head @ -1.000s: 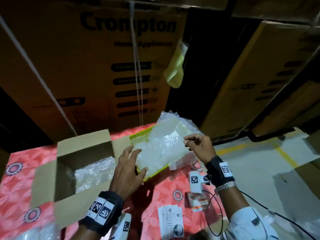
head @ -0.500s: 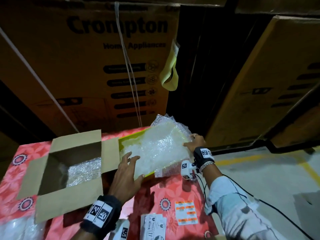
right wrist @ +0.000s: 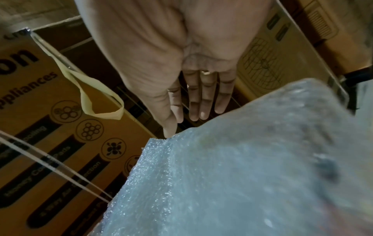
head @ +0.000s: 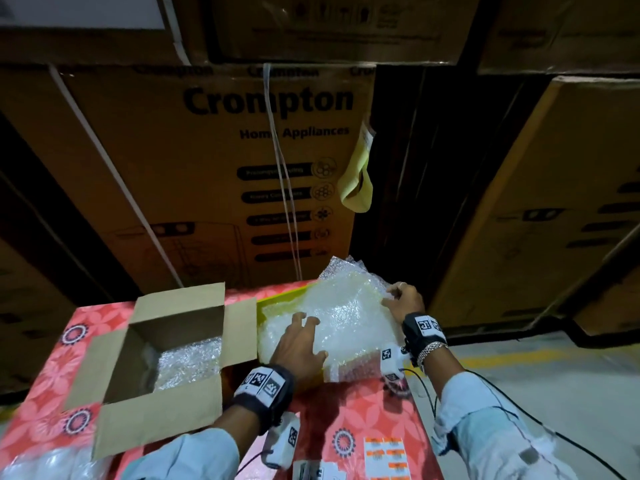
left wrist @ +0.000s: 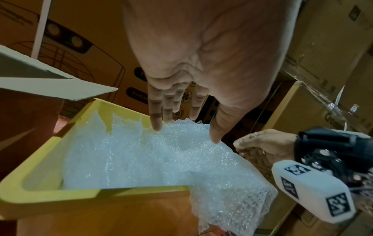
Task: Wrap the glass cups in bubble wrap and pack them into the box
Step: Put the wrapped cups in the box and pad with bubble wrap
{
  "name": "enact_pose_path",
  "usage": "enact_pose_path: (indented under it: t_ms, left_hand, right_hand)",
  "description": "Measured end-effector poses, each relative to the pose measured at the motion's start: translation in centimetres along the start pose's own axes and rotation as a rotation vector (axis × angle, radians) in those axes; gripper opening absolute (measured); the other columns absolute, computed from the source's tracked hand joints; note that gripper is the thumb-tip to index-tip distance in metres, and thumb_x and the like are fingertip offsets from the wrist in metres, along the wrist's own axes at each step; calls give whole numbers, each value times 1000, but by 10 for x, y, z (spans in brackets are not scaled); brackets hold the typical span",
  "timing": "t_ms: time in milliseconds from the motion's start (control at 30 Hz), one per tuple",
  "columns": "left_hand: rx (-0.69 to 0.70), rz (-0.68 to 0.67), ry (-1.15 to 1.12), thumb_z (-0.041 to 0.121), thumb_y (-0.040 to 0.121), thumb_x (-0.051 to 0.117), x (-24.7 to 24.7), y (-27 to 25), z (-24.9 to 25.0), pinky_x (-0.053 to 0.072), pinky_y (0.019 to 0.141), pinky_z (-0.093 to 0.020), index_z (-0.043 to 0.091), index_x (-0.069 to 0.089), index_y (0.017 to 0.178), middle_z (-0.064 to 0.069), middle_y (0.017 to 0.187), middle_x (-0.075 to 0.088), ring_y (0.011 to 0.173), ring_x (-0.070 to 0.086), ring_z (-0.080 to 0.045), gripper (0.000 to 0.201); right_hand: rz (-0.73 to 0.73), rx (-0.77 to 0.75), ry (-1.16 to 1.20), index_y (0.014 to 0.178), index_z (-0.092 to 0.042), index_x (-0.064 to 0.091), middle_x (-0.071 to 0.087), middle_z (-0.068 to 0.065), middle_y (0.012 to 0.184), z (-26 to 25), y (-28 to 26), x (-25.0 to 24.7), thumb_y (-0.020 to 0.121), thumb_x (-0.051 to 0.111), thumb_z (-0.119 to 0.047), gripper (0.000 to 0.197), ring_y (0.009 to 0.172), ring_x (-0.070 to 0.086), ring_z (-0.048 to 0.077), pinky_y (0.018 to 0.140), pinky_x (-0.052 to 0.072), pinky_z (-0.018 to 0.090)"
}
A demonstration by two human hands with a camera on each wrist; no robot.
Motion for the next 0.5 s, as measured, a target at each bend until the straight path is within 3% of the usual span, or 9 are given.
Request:
enact_pose_path:
  t_ms: [200,300,367,433,500]
  left_hand:
    - [-37,13,-11,37,94,69,7,-7,-12,38,112,-33,25,38,149,-3,163,19,141,44,-26,64]
    - [-72,60,-35,38,93,69,4,-16,-24,36,112,-31,27,39,147,-1,162,20,142,42,-24,63]
    - [-84,89,-57,39,93,70,0,-22,-31,36,114,-31,27,39,147,0,162,20,143,41,-22,63]
    - [-96,104,-66,39,93,70,-4,-28,-39,37,113,-31,27,39,147,0,162,20,142,42,-21,63]
    - [-107,128,-78,39,93,71,-11,-34,-46,39,109,-29,27,40,146,0,161,22,138,47,-21,63]
  right_hand:
    - [-72,-95,-36,113,-12,71,70,8,116,-65,47,20,86,79,-10,28,110,65,25,94,51,31]
    - [-101,-85,-103,115,-14,71,69,8,119,-81,71,36,86,77,-9,30,109,66,26,88,49,27]
    - [-99,-84,-152,102,-17,74,72,3,109,-85,84,44,85,73,-5,21,104,68,26,88,52,27]
    - [-56,-86,-192,79,-17,73,74,0,90,-88,91,47,82,65,-3,16,91,69,26,91,55,35]
    - [0,-118,-222,68,-16,67,71,-3,76,-92,87,45,81,63,-7,17,83,68,25,92,55,42]
Point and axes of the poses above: each hand's wrist, its own y-axis towards the middle knuckle, its own x-axis out of the palm, z = x × y, the point moved 10 cm from there along y, towards the middle knuckle
